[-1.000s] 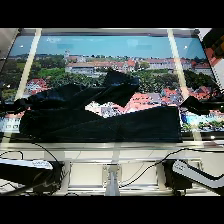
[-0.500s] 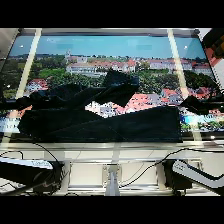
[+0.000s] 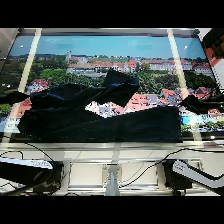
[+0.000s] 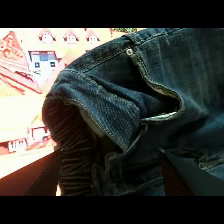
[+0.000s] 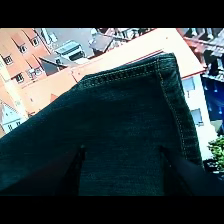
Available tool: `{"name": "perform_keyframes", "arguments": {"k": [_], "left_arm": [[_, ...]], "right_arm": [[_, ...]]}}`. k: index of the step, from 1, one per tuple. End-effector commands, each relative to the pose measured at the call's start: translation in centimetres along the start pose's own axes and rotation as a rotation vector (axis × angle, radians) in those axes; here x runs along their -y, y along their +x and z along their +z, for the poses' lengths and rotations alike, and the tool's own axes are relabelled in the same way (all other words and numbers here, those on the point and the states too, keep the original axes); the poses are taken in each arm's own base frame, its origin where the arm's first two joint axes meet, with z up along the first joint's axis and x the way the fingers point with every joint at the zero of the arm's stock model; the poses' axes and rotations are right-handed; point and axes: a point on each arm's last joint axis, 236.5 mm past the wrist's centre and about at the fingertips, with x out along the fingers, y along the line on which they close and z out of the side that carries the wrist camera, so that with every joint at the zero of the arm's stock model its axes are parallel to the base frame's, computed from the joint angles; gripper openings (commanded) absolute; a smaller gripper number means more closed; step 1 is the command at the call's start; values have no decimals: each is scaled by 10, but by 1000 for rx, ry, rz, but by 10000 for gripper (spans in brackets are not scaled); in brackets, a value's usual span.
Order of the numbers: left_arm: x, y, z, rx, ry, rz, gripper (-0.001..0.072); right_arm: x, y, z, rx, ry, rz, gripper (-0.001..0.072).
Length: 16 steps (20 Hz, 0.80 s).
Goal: Fold the clothes and pants, and hang the long-sleeved shirts on hangers.
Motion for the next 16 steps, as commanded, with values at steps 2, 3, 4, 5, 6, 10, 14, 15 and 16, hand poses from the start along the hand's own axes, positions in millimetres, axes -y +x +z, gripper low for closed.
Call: {"name": "perform_keyframes", "arguments": {"k": [2, 3, 4, 5, 6, 10, 14, 15, 16], "left_arm": [[-18, -9, -36, -164, 44, 68, 650], [-20, -11, -41, -183, 44, 76, 650], [-21, -12, -41, -177, 40, 75, 650], [-21, -12, -40, -169, 35, 71, 649], [-21, -11, -40, -166, 29, 64, 649], [-21, -1, -45, -171, -42, 31, 649], [-15, 14, -37, -123, -150, -30, 649], [-18, 18, -43, -141, -175, -31, 649], [-17, 21, -48, -156, -184, -50, 649]], "right_arm": [[-3, 0, 1, 2, 5, 14, 521], [-3, 0, 1, 3, 5, 14, 521], [-3, 0, 1, 3, 5, 13, 521], [-3, 0, 1, 4, 5, 13, 521], [-3, 0, 1, 5, 5, 13, 520], [-3, 0, 2, 7, 5, 13, 521], [-7, 0, 4, 15, 12, 29, 520], [-9, 0, 6, 23, 16, 39, 520], [-12, 0, 8, 32, 21, 52, 520]]}}
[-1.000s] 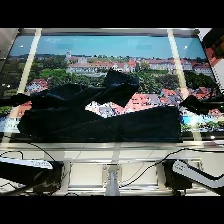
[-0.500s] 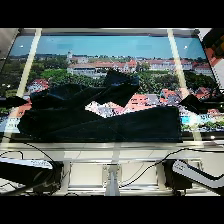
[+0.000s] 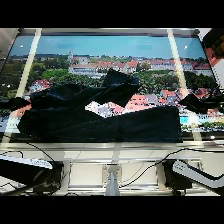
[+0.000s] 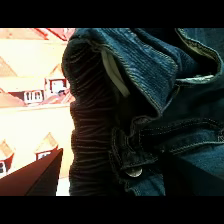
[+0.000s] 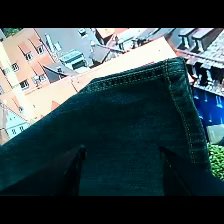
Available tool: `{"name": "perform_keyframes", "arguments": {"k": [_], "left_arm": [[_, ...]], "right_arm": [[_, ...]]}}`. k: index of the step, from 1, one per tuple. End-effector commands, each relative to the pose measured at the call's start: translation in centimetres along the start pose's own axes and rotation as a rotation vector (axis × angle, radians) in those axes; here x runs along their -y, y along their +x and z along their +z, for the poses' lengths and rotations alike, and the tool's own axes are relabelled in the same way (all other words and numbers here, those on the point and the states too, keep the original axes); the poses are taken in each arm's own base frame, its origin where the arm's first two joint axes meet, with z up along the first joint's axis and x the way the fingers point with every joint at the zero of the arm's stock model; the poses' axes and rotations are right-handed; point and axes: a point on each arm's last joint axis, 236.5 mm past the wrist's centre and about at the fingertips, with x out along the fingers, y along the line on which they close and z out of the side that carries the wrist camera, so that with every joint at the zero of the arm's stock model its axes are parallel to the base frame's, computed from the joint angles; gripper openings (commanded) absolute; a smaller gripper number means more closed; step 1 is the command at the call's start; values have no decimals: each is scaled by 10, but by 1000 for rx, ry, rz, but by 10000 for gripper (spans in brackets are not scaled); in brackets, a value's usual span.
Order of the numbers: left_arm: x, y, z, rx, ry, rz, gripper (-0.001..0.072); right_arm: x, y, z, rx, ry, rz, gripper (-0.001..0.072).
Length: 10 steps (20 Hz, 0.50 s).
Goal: Fold the clothes and pants, and hang the long-sleeved shirts on hangers.
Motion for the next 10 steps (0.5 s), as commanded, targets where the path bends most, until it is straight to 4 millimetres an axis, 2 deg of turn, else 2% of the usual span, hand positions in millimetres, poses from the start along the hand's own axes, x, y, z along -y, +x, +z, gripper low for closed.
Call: {"name": "perform_keyframes", "arguments": {"k": [1, 5, 9, 10], "left_arm": [[0, 12, -7, -23, -73, -46, 649], [-10, 17, -6, -12, -24, -24, 649], [-6, 23, -10, -36, -7, -45, 648], [-5, 26, -11, -42, 7, -50, 648]], "right_arm": [[-9, 0, 6, 25, 16, 39, 520], [-20, -1, 12, 51, 35, 84, 520], [-22, -1, 13, 53, 38, 92, 519], [-21, -1, 13, 53, 38, 92, 496]]}}
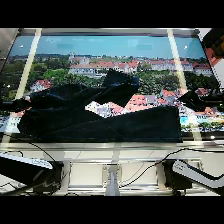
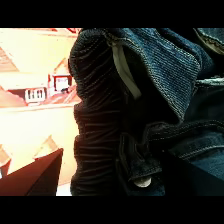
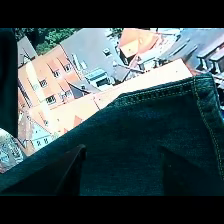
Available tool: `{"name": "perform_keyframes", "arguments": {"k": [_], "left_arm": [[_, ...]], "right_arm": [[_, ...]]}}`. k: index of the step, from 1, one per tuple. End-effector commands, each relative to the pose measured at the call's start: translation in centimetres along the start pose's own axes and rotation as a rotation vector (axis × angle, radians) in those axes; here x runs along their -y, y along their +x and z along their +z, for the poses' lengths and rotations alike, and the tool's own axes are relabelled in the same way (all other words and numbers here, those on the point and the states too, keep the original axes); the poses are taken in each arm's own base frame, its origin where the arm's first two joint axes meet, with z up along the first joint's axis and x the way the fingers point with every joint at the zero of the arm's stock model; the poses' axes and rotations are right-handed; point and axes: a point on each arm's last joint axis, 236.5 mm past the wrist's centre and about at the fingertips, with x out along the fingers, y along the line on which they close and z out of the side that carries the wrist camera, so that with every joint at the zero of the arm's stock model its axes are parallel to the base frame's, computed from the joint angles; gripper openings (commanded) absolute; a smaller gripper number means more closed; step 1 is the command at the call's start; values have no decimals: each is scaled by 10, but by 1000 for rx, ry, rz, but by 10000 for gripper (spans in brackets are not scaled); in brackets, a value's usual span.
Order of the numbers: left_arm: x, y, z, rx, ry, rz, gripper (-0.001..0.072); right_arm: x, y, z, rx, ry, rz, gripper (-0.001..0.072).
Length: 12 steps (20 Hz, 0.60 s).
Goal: Fold the clothes and pants, and hang the long-sleeved shirts on hangers.
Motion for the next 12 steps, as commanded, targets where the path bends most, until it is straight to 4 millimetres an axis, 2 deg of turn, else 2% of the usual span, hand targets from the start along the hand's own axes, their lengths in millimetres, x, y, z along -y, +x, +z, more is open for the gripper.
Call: {"name": "perform_keyframes", "arguments": {"k": [1, 3, 9, 10, 12], "left_arm": [[1, 9, -3, -22, 26, -15, 648], [4, 16, -5, -41, 31, -27, 648], [26, 40, -4, -100, 74, -72, 636], [29, 43, -3, -107, 84, -75, 599], [36, 51, 2, -115, 106, -71, 459]], "right_arm": [[-3, 0, 1, 4, 4, 11, 436], [-3, 0, 1, 5, 4, 11, 380], [-3, 0, 1, 5, 4, 11, 381], [-2, 0, 2, 7, 4, 10, 381], [-1, 0, 6, 25, 4, 5, 381]]}}
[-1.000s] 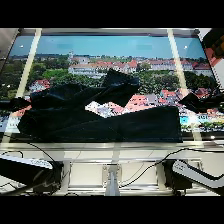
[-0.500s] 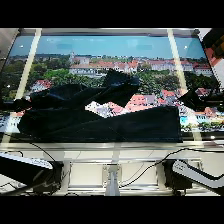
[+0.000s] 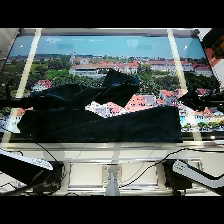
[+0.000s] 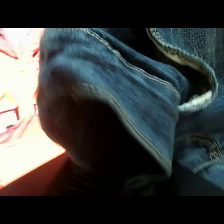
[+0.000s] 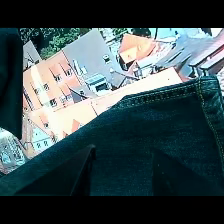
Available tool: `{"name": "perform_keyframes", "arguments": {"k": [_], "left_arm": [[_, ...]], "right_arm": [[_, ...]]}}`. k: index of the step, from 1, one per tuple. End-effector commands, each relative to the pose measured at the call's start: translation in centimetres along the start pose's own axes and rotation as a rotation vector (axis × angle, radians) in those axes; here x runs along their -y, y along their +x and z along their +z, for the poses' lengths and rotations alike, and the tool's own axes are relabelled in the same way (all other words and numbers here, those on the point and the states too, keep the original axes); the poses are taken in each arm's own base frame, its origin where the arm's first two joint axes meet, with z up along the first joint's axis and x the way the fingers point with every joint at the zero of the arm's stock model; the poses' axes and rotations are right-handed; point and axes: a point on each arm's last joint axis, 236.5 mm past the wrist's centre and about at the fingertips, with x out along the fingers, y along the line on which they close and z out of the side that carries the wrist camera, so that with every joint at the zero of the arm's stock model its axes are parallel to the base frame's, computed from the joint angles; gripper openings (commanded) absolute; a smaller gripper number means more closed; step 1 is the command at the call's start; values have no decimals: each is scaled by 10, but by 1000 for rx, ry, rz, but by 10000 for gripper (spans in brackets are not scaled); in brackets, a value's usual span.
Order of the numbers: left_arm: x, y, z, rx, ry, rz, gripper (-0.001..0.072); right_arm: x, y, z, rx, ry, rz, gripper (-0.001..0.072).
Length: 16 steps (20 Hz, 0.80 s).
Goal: Fold the clothes and pants, and hang the long-sleeved shirts on hangers.
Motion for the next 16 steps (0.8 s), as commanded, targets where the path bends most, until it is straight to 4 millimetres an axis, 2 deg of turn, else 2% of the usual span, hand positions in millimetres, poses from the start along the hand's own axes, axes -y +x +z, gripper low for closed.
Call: {"name": "perform_keyframes", "arguments": {"k": [1, 2, 4, 5, 7, 10, 13, 14, 16], "left_arm": [[12, 14, 7, -26, 39, -4, 383], [15, 18, 10, -31, 50, -2, 312], [20, 25, 17, -29, 70, 0, 75], [26, 27, 22, -17, 79, -10, 53], [39, 25, 40, 31, 101, -29, 52], [67, -2, 87, 181, 149, -58, 53], [99, -43, 132, 337, 217, -68, 52], [106, -56, 143, 379, 239, -52, 52], [110, -69, 152, 417, 258, -10, 52]], "right_arm": [[1, 0, 5, 21, 0, -5, 381], [2, 0, 7, 28, 0, -8, 381], [2, 0, 9, 37, 0, -10, 381], [2, 0, 9, 37, 0, -10, 380], [3, 0, 11, 45, -9, -11, 380], [-3, -2, 31, 130, 4, 13, 380], [-25, 1, 42, 180, -95, 57, 369], [-36, 7, 38, 163, -138, 65, 369], [-68, 23, 22, 115, -282, 91, 373]]}}
